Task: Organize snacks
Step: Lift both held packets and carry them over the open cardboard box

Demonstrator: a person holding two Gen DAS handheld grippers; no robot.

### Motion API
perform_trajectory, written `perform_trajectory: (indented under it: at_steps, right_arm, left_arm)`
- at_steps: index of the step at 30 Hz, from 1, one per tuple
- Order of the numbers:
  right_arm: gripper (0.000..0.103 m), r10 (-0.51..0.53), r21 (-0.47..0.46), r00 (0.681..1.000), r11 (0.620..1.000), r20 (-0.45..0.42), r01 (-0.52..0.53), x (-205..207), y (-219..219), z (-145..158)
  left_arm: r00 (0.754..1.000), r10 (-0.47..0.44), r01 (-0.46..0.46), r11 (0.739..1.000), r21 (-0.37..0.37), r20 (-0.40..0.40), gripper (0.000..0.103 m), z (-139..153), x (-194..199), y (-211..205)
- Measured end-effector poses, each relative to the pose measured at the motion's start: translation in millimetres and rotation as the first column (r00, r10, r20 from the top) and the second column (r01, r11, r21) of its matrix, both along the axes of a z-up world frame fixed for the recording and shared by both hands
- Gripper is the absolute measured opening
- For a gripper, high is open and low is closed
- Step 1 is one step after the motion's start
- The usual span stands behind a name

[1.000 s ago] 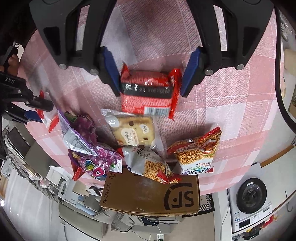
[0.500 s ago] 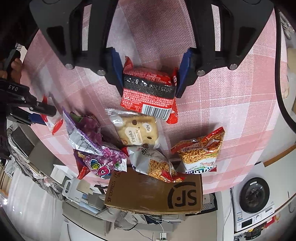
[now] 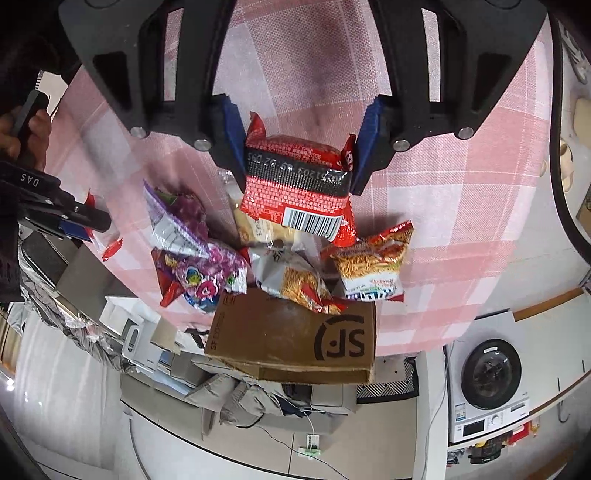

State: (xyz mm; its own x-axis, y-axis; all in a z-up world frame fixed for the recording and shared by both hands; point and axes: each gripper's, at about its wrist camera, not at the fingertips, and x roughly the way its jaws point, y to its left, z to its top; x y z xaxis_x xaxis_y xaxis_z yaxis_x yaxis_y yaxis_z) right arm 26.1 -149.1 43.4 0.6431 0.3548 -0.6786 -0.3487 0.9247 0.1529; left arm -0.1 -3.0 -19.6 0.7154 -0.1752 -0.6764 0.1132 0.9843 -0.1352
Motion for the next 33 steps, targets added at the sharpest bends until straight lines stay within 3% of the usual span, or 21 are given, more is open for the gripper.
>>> perform_trajectory:
  at_steps: [10, 33]
  right_arm:
    - [0.045, 0.030, 0.032, 0.998, 0.999, 0.055, -0.031, 18, 10, 29]
    - [0.046, 0.072, 0.068, 0.989, 0.994, 0.127, -0.081, 82, 32, 66]
  left_arm:
    - [0.998, 0.051, -0.051, 0.999, -0.001, 0.035, 0.049, 24, 18, 2]
    - [0.991, 0.046, -0.050, 0.998, 0.028, 0.126, 0.049, 78, 77, -12]
